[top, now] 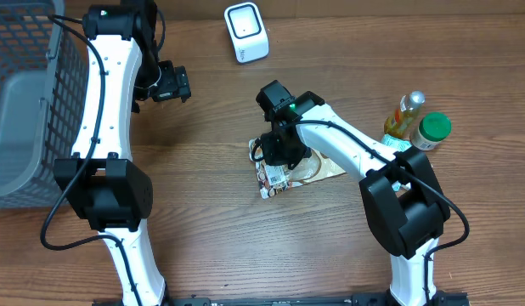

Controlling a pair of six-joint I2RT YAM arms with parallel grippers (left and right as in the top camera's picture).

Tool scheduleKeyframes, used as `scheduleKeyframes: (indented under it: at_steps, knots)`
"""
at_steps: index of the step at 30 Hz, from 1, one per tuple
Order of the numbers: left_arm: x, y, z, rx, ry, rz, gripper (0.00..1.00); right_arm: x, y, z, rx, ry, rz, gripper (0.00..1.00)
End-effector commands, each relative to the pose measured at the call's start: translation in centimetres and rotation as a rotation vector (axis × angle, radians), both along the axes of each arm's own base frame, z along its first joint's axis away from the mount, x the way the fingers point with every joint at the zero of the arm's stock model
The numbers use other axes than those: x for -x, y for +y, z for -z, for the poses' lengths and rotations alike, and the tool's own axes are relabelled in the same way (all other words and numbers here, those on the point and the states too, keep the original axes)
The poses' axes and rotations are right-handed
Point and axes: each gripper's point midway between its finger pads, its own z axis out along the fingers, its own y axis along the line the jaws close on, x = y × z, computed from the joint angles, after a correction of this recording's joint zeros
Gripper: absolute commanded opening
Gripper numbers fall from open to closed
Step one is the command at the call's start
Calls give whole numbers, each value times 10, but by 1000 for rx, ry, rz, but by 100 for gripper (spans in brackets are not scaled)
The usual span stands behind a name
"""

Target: Scan the item barcode

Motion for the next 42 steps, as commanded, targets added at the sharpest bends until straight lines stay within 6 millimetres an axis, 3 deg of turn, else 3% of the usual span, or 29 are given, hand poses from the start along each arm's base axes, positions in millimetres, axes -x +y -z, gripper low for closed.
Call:
scheduleKeyframes:
  at_steps: [1, 4, 6, 11, 14, 16, 23, 35, 38, 42]
  knots:
    - [-1, 2, -9, -12, -26, 12, 99, -4, 3, 6, 5, -18, 5, 16]
    - [-1, 2, -9, -12, -26, 11, 100, -7, 6, 4, -10, -27, 4, 7]
    - [-1, 2, -9, -12, -26, 11, 99, -12, 8, -5, -17, -39, 3, 7]
    - [-1, 2, -9, -12, -26, 12, 99, -30, 15, -48, -40, -89, -31, 11]
    - [-1, 2, -9, -12, -26, 11, 100, -39, 13, -59, -29, -122, -25, 20]
    - [-1, 2, -9, -12, -26, 11, 99, -43, 8, -58, 0, -145, -19, 24]
    - [-1, 2, -9, -12, -26, 11, 99, -40, 3, -43, 28, -139, -16, 23]
    - [-1, 2, -9, -12, -26, 11, 100, -23, -8, 22, 37, -118, -11, 23]
    - [-1, 2, -9, -12, -26, 11, 99, -25, 0, 21, -3, -125, -15, 24]
    - [-1, 2, -9, -12, -26, 11, 99, -35, 17, -4, -72, -141, -28, 27]
